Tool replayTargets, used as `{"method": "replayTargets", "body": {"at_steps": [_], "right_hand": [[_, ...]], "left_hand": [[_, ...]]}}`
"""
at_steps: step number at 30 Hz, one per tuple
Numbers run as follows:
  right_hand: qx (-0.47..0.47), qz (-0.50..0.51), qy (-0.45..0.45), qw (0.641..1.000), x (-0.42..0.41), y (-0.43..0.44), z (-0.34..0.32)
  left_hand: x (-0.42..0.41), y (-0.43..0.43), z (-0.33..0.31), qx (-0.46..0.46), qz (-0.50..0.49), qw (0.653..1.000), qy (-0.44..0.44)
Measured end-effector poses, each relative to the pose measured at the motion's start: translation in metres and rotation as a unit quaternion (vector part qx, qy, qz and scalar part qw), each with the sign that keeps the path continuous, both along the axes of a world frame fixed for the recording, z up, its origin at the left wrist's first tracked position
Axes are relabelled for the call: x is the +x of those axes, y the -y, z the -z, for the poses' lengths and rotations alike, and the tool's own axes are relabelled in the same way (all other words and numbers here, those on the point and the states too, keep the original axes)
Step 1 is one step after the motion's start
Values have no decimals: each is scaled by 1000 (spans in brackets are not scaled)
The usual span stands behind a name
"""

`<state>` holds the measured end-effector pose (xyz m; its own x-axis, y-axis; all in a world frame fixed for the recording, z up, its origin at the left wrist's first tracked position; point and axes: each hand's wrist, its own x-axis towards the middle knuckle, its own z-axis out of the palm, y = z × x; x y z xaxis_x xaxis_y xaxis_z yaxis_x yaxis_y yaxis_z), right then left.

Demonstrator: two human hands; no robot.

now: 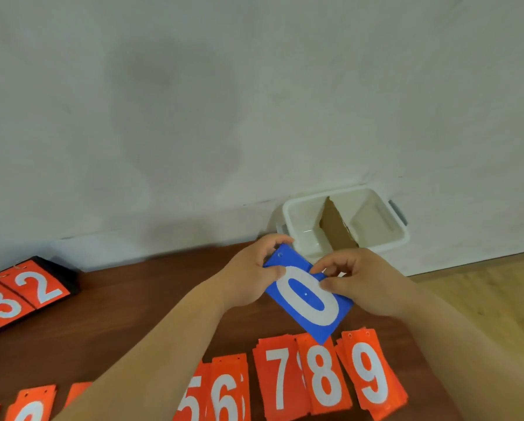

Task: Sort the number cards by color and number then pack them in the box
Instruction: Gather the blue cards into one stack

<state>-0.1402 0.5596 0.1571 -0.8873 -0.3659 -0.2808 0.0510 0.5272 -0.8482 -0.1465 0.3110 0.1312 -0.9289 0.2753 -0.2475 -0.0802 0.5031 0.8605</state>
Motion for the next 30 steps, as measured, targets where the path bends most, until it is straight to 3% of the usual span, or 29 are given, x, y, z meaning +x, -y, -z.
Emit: {"method": "replayTargets", "body": {"at_steps": [3,6,14,25,30], "right_hand": [[19,67,-29,997,-23,-17,6],[12,129,-30,991,-51,-28,14],[114,222,-87,964,-111,-13,39],[303,109,-44,946,-142,36,95],[394,37,-19,918,-156,50,112]], "left_hand": [[-16,-17,20,5,-108,994,-31],[-30,-30,39,-2,-173,985,-5],[-60,-48,75,-38,-153,987,37],[-66,-44,97,-24,-144,989,14],[-62,-41,96,-32,-140,990,-6]]}}
